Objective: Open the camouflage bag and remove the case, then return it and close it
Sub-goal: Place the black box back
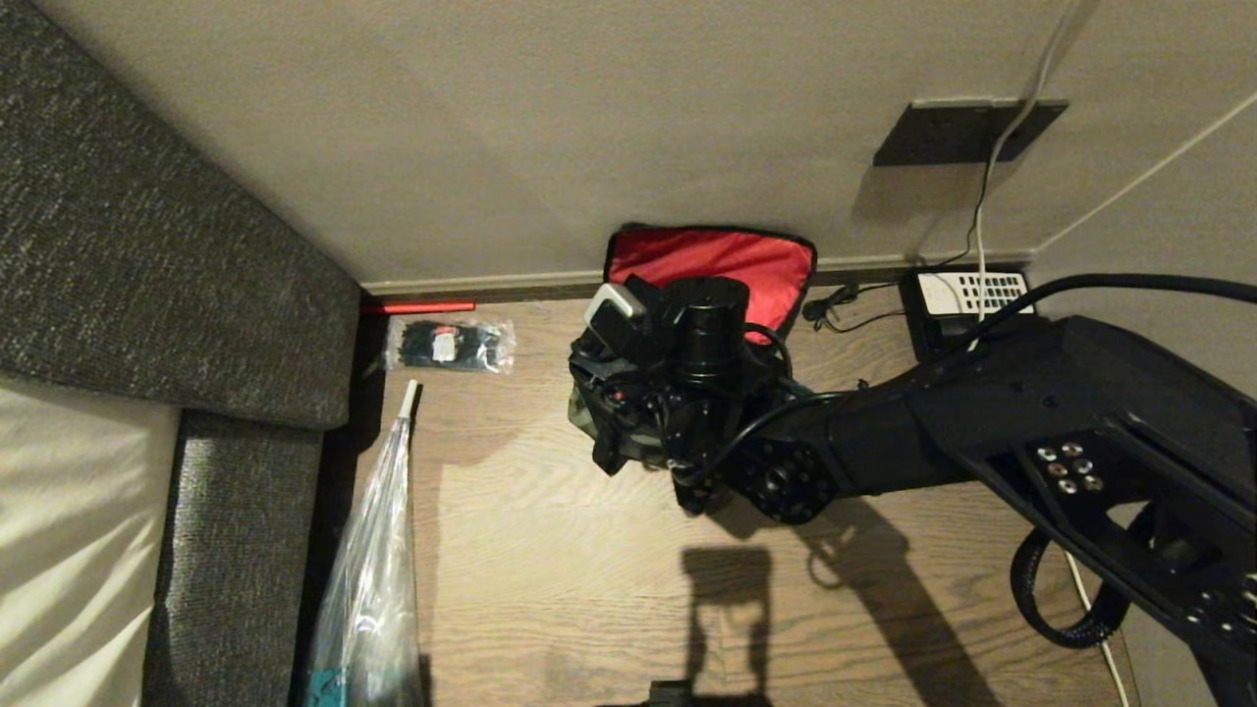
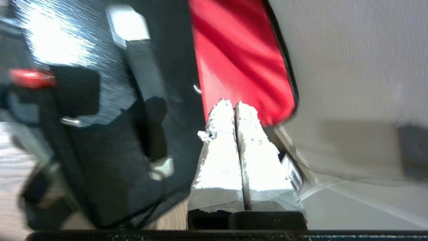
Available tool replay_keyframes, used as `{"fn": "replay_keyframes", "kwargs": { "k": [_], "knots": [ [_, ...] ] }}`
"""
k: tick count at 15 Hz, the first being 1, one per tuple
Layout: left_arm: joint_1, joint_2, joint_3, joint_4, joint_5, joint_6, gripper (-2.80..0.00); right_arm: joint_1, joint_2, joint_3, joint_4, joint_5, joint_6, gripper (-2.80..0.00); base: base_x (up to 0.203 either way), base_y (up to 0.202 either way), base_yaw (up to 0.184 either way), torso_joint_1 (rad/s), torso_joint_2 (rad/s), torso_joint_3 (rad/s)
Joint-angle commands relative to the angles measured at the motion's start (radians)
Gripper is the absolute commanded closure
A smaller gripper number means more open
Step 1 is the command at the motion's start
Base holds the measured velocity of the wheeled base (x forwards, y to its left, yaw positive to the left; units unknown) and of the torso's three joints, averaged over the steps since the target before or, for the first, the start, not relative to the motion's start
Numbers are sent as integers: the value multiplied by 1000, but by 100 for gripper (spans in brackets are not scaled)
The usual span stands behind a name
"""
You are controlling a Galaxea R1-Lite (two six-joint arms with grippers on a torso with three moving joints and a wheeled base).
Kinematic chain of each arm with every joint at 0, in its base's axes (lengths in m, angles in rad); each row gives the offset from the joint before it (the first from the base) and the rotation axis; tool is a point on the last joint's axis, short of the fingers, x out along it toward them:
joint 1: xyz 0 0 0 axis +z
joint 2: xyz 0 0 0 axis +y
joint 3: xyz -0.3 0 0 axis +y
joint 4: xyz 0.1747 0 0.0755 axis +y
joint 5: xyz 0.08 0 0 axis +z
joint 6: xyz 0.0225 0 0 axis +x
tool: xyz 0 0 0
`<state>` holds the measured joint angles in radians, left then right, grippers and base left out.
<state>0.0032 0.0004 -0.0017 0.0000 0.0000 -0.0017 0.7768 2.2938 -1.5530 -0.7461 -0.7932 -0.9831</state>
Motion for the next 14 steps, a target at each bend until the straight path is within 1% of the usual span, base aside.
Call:
{"fn": "replay_keyframes", "kwargs": {
  "k": [1,5,10,12,14],
  "knots": [
    [-1,-3,0,0,0,0,0,-2,7,4,4,-4,-6,0,0,0,0,0,0,0],
    [-1,-3,0,0,0,0,0,-1,-21,47,12,-6,9,0,0,0,0,0,0,0],
    [-1,-2,0,0,0,0,0,-3,-90,161,13,-8,21,0,0,0,0,0,0,0],
    [0,-2,0,0,0,0,0,-4,-125,198,46,-8,32,0,0,0,0,0,0,0],
    [0,-2,0,0,0,0,0,-7,-149,230,91,-10,93,0,0,0,0,0,0,0]
  ]
}}
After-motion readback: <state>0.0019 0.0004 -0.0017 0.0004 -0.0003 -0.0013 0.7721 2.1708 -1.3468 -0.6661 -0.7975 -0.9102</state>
